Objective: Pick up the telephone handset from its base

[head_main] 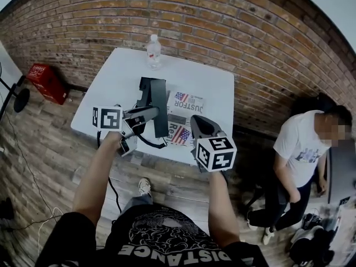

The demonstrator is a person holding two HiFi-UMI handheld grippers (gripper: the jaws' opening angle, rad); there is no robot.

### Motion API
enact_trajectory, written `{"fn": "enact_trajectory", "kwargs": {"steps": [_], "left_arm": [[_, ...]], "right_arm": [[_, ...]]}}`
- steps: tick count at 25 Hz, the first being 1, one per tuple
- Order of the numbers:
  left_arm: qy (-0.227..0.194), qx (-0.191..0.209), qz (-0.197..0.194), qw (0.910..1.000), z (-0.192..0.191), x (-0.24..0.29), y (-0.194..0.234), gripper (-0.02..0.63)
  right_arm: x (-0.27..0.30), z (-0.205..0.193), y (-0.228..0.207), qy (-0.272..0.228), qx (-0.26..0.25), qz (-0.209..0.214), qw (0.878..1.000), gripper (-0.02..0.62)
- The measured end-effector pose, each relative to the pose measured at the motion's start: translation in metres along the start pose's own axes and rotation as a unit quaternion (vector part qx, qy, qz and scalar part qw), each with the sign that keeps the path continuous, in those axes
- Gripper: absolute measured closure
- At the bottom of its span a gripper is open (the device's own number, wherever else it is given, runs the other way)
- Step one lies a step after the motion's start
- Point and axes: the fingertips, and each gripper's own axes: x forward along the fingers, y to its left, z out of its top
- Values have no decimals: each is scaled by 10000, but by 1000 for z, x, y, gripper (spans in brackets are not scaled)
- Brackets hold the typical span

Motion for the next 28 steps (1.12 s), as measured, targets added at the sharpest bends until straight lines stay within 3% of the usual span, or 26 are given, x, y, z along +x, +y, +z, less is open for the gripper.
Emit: {"fn": "enact_trajectory", "kwargs": {"steps": [14, 28], "left_arm": [[-303, 855, 550, 9944, -45, 9, -71, 532], [-628, 1260, 1071, 9842, -94, 3, -107, 532]], "right_arm": [[-69, 2, 5, -379, -37, -91, 9992, 595], [-120, -15, 15, -490, -82, -221, 9985, 595]]}}
